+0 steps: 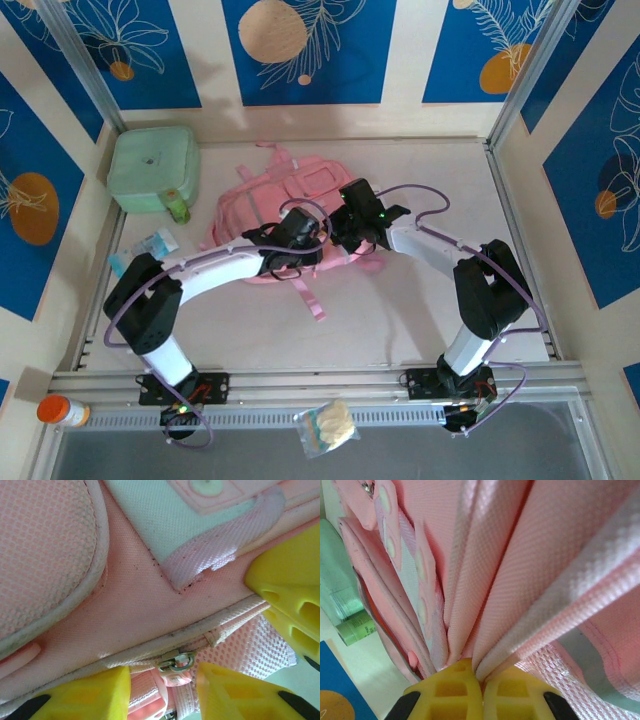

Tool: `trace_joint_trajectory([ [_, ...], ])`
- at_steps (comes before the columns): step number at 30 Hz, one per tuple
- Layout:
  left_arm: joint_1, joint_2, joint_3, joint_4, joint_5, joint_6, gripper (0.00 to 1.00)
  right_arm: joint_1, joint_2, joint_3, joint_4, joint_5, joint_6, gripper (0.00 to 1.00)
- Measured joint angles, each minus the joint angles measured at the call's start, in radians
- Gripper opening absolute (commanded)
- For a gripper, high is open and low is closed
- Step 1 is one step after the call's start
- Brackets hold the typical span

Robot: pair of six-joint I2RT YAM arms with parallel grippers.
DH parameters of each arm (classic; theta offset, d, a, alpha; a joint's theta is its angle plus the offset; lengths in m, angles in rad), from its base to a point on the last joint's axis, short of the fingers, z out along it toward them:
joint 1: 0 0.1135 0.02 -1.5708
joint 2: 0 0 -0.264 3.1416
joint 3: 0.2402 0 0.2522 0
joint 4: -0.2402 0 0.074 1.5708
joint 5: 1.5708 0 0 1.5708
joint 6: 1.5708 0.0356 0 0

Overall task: Pack the student bag
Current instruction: Unzip the student bag at the center of the table.

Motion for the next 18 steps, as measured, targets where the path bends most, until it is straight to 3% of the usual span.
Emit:
trace_joint_trajectory([
  [14, -0.003, 0.031, 0.014, 0.036, -0.019, -0.026, 0.20, -0.002, 0.000, 0.000, 0.004, 0.026, 0.007, 0.00],
  [18, -0.003, 0.029, 0.014, 0.036, -0.032, -0.026, 0.10, -0.007, 0.000, 0.000, 0.004, 0.020, 0.007, 0.00],
])
